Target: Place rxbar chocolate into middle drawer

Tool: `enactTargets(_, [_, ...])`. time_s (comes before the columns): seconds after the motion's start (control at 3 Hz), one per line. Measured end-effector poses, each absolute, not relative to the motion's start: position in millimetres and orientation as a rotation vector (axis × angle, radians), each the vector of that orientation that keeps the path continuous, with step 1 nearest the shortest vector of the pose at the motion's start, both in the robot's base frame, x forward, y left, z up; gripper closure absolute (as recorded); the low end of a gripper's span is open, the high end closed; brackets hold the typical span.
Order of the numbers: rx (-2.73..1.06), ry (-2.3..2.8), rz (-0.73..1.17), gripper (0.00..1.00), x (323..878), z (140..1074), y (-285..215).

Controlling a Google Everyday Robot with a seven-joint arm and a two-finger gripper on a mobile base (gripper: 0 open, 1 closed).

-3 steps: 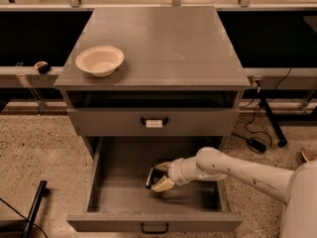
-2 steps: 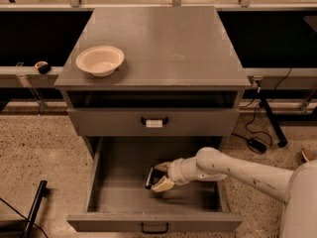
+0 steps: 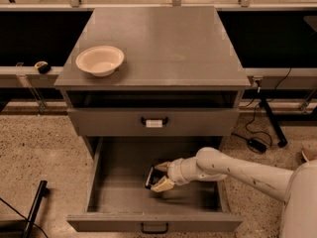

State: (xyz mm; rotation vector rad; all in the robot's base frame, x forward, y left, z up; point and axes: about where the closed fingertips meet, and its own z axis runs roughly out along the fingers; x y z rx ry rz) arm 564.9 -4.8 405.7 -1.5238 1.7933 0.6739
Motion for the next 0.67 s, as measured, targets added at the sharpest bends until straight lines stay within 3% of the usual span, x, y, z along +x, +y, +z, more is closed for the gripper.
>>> enactTargets(0.33, [-1.586,1.771,0.645,0.0,560.9,408.7,0.2])
enactTargets(0.67, [-1.587,1.771,0.645,0.0,560.9,408.8,0.2])
